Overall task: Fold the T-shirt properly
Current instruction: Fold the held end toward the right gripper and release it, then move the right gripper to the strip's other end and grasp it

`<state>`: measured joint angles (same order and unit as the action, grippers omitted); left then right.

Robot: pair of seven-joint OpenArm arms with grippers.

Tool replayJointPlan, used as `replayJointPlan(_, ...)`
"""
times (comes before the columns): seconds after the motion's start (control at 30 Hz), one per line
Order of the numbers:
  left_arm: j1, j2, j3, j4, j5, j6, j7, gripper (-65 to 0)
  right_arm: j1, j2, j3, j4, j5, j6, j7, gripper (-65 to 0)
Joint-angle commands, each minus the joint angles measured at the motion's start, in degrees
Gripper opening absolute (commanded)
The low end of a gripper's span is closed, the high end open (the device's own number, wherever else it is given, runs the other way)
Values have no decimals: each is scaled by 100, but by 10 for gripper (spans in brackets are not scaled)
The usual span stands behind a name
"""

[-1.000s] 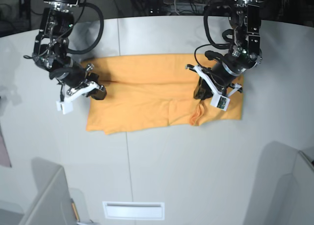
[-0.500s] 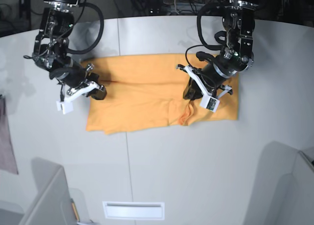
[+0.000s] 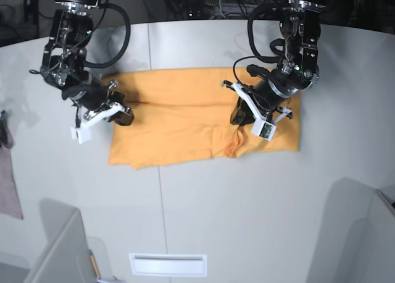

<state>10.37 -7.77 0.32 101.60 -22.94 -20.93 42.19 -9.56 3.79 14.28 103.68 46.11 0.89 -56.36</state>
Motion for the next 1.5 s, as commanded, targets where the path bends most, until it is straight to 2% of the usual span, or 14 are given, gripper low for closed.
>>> replayJointPlan(0.0, -57, -1, -10, 95, -111, 5, -136, -650, 73, 47, 18, 81, 97, 48, 67, -650)
replayJointPlan(0.2, -57, -1, -10, 95, -137, 5, -136, -650, 73, 38, -9, 89, 97, 57, 58, -650)
replayJointPlan(0.43, -57, 166, -1, 33, -146, 5, -127, -420, 73, 38, -9, 89, 97, 57, 58, -650)
replayJointPlan(0.53, -66, 307, 87, -169, -146, 5, -127, -372, 64, 38, 9, 89, 97, 57, 58, -650)
replayJointPlan(0.7, -180, 315, 799, -354, -146, 5, -127, -273, 64, 47, 18, 89, 97, 57, 49, -650)
replayJointPlan(0.87, -180, 395, 852, -2, -154, 5, -127, -204, 46, 47, 18, 89, 97, 65, 49, -650)
replayJointPlan(0.97, -162, 359, 834, 350, -154, 5, -127, -211, 82, 56, 27, 89, 79, 65, 49, -650)
replayJointPlan(1.07, -13, 254, 236, 605, -154, 5, -127, -247, 231, 56, 202, 63, 71, 48, 49, -650)
replayJointPlan(1.13, 128, 228, -353, 701, -154, -4, -127, -370, 398, 56, 361, -130, 97, 48, -48, -650)
replayJointPlan(1.23, 286, 210, -1355, 719, -146, -21, -118, -650, 908, 56, 651, -632, 97, 65, -707, -650)
replayJointPlan(1.27, 348, 157, -1636, 719, -146, -21, -118, -650, 1049, 56, 747, -799, 97, 65, -892, -642)
replayJointPlan(1.37, 479, -45, -2410, 701, -146, -30, -118, -650, 1453, 56, 976, -1317, 97, 74, -1252, -306)
replayJointPlan(1.43, 611, -221, -2797, 675, -146, -30, -118, -650, 1550, 188, 1029, -1476, 79, 74, -1235, -179)
replayJointPlan(1.47, 673, -326, -2981, 666, -146, -30, -118, -650, 1611, 311, 1011, -1546, 71, 74, -1226, -158)
